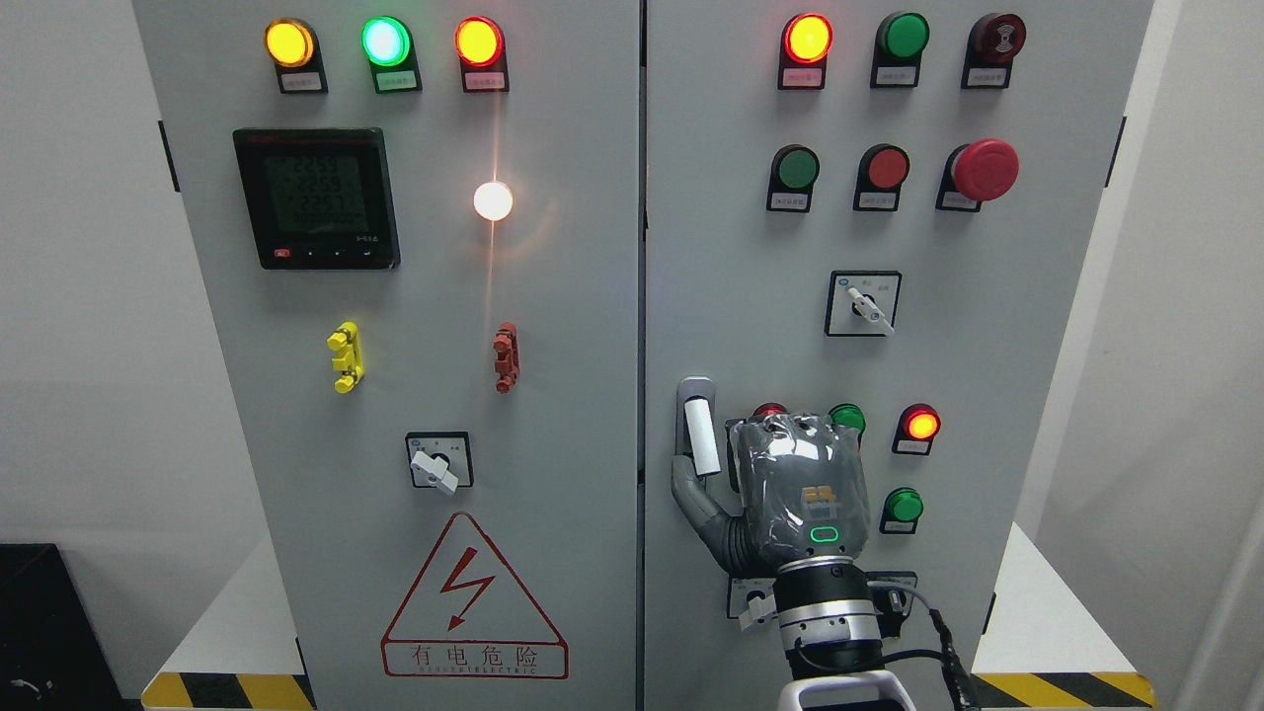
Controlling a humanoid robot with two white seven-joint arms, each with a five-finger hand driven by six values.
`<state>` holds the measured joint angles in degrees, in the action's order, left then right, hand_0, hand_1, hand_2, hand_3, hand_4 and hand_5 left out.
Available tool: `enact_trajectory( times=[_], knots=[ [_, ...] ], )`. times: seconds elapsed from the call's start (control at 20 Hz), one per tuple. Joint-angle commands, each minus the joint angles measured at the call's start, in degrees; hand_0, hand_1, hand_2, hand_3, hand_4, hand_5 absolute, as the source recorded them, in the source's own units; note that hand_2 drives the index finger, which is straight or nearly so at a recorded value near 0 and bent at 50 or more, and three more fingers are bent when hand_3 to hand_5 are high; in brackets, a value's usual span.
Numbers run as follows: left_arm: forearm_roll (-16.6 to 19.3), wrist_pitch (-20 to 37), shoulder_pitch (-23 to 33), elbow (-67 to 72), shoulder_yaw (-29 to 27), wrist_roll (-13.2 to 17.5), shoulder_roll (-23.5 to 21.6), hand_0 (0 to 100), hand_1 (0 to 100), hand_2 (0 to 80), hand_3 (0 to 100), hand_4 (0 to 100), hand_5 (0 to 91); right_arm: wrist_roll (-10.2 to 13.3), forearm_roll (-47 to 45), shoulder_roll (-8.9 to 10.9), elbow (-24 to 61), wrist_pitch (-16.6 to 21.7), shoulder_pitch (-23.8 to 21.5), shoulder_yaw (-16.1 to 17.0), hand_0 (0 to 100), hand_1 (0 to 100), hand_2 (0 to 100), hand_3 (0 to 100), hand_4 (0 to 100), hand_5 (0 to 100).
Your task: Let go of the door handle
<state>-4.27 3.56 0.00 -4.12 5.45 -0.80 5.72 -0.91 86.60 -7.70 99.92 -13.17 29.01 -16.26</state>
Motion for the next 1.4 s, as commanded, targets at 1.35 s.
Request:
enact_trajectory(
  times=[1.35],
  knots=[
    [-0.04,0.04,0.97,-0.01,0.00,0.01,0.00,12,56,0.0,0,0,0.0,0.21,0.58,0.15,0.63,-1.33,0.00,0.18,46,45,90,100,98,99]
  ],
)
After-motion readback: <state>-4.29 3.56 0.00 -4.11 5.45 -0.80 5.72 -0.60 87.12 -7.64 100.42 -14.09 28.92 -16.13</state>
